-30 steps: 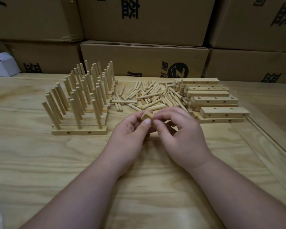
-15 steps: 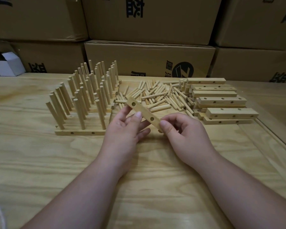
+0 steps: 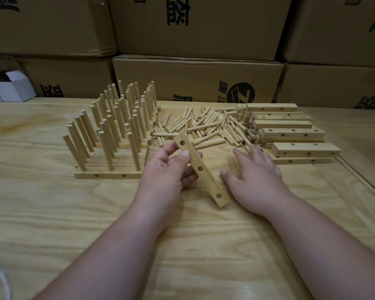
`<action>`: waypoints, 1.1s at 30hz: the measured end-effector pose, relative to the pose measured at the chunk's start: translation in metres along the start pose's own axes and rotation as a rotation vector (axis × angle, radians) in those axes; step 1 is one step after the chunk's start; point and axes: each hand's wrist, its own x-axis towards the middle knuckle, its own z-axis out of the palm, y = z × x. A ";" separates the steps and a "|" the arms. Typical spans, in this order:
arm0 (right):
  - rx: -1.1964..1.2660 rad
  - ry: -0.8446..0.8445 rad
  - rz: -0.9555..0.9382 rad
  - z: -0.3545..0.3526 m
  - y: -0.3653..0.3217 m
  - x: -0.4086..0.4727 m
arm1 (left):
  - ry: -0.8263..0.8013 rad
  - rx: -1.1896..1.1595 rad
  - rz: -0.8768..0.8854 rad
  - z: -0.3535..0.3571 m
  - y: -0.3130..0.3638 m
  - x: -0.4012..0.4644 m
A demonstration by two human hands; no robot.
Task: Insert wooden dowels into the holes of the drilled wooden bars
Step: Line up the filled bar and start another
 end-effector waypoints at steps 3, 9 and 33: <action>-0.028 0.001 0.027 0.000 -0.001 0.000 | -0.006 0.014 -0.013 0.000 0.000 0.000; -0.019 0.076 0.078 -0.001 -0.001 0.000 | -0.002 0.033 -0.022 0.000 0.001 0.000; -0.007 0.091 0.031 0.001 0.002 0.003 | 0.005 0.077 -0.044 0.001 0.001 -0.001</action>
